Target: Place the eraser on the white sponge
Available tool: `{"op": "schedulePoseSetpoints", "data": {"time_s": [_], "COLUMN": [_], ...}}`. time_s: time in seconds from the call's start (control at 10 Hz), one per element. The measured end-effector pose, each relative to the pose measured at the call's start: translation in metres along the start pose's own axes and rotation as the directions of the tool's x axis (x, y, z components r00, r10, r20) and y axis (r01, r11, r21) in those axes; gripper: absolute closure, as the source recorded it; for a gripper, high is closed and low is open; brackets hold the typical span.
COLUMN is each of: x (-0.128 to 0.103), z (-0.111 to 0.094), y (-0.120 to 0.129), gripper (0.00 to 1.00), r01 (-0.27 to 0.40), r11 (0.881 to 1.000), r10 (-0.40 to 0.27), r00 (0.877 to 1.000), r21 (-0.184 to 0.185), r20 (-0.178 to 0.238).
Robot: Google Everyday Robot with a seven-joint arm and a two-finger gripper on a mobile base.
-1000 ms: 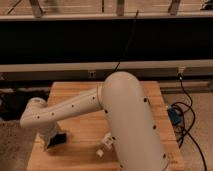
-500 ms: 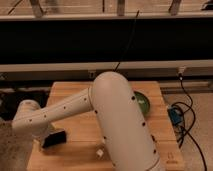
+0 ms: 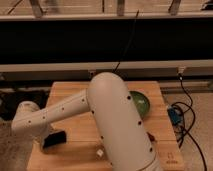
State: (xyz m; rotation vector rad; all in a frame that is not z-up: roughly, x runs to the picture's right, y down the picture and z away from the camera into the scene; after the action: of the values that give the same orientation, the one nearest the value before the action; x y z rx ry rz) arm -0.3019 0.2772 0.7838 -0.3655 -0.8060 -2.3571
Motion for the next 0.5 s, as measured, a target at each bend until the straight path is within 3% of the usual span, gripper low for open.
{"op": "schedulePoseSetpoints", "data": {"time_s": [0.5], "x": [-0.0002], "z": [-0.0024], "y": [-0.005], "gripper": [0.94], "r01": [0.027], "r11": [1.0], "r10": [-0.027], "r00": [1.0], "r21": [0.014], "r20": [0.001]}}
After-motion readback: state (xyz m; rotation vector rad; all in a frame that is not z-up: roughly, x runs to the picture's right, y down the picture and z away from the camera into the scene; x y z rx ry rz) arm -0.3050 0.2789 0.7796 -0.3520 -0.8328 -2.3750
